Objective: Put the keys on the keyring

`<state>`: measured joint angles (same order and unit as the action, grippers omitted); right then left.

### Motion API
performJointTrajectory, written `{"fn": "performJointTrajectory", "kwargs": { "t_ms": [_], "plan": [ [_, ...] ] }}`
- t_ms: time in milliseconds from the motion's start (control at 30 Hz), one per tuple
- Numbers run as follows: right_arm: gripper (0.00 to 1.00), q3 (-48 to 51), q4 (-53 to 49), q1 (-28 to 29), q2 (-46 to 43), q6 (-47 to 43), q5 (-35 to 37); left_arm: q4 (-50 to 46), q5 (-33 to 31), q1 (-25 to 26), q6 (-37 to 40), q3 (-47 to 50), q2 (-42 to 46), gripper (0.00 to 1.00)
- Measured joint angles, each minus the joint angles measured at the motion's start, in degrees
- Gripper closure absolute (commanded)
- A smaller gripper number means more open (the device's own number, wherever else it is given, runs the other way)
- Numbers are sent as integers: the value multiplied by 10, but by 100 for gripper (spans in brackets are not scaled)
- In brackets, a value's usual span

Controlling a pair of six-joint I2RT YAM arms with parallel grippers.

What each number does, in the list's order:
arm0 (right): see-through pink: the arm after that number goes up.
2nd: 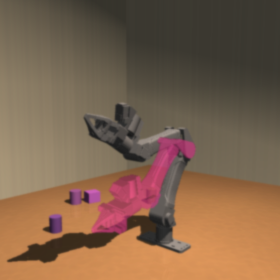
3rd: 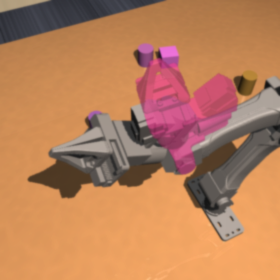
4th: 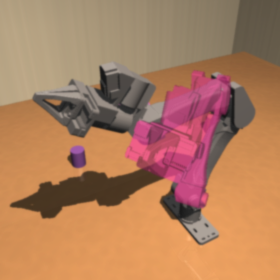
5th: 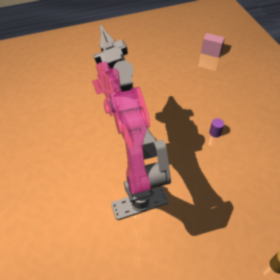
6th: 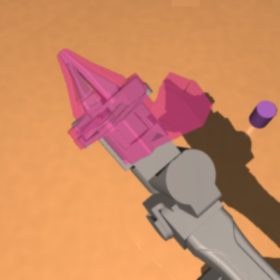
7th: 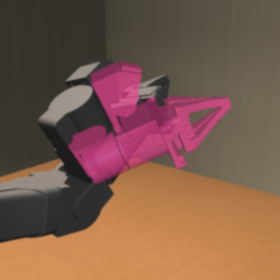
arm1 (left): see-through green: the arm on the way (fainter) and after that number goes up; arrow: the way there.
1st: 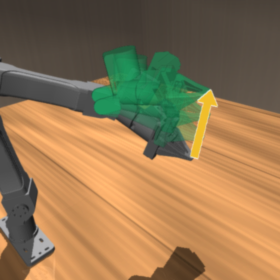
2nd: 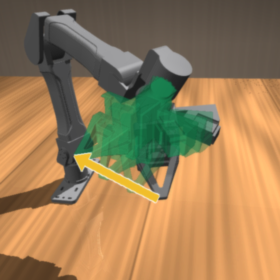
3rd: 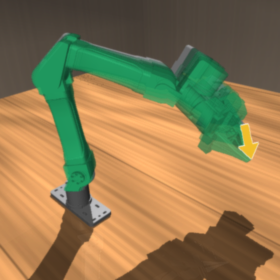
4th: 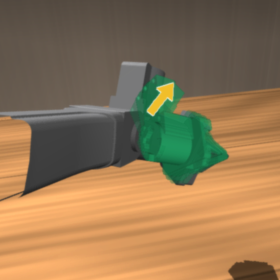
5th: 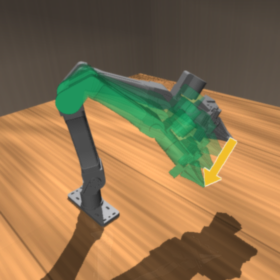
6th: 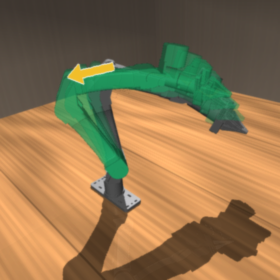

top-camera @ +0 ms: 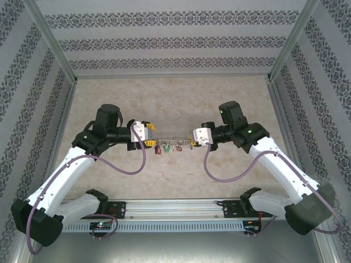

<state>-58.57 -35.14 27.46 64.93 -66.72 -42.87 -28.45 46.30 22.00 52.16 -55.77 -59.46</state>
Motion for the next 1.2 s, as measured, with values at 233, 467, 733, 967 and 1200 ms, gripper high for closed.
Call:
{"fn": "performJointTrajectory", "kwargs": {
  "t_ms": [233,467,733,967,1200],
  "plan": [
    [100,21,39,23,-17,-19,50,-12,0,2,41,0,-10,54],
    [100,29,73,23,-18,-16,66,-19,-2,16,75,0,-35,51],
    [100,29,88,23,-15,-10,64,-22,-5,17,89,0,-40,62],
    [100,29,88,23,-3,-8,64,-22,-13,17,94,0,-40,71],
    [100,29,88,23,5,8,57,-22,-17,17,94,0,-40,66]
  ]
}}
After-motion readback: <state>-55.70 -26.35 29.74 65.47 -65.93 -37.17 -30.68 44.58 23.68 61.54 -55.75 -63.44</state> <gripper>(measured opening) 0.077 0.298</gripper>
